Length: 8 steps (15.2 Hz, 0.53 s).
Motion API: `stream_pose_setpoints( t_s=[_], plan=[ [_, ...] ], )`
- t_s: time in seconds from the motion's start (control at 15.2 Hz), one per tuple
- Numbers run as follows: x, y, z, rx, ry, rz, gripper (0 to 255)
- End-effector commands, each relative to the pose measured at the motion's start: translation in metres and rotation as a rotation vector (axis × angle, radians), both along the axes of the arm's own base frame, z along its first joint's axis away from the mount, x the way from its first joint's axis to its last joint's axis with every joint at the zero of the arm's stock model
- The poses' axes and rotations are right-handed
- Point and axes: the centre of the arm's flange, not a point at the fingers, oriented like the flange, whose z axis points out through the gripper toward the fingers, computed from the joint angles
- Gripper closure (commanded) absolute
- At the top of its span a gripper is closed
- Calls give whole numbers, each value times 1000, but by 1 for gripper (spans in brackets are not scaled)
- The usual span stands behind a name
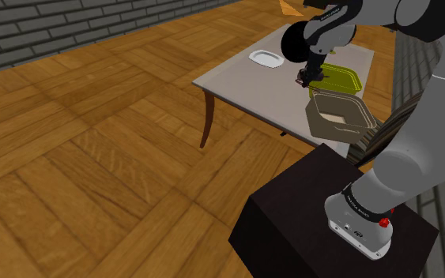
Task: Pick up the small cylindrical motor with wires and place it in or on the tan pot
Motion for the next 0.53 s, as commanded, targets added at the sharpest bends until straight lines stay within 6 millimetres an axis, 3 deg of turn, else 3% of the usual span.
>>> stream_pose_setpoints(
  t_s=[0.0, 0.2, 0.46],
  plan=[
    [1, 0, 11, 0, 0, 0, 255],
    [1, 0, 24, 0, 0, 0, 255],
    [-52, -4, 25, 0, 0, 0, 255]
  ],
)
